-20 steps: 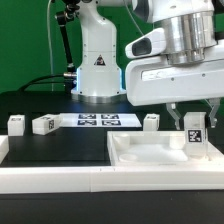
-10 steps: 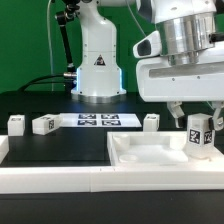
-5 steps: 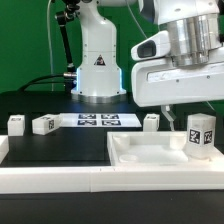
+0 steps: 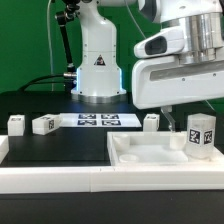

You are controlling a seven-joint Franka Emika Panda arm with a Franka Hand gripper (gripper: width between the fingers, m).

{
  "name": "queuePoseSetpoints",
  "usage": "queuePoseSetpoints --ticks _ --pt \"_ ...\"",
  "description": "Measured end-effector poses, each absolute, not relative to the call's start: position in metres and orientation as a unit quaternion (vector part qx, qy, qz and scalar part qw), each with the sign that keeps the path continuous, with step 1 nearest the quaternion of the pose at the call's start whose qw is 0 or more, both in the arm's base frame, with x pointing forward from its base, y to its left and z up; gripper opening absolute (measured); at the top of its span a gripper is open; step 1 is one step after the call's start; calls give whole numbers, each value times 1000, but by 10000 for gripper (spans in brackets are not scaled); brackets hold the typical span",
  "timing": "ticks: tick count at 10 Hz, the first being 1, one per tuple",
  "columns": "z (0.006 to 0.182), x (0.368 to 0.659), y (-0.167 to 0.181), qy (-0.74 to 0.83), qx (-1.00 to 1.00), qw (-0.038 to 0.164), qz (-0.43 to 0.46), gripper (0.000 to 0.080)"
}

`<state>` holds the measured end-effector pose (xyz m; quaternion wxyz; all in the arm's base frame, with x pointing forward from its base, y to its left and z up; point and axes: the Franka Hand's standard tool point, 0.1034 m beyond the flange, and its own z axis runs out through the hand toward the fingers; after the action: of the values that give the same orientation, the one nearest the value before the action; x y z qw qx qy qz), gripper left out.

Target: Assemble square table

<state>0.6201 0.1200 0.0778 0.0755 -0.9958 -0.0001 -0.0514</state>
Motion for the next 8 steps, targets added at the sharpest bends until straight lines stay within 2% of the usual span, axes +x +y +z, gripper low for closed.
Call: queuePoseSetpoints --ticks 3,8 --pt "80 622 123 -136 -987 54 -63 649" --pt "81 623 122 -276 -958 42 -65 649"
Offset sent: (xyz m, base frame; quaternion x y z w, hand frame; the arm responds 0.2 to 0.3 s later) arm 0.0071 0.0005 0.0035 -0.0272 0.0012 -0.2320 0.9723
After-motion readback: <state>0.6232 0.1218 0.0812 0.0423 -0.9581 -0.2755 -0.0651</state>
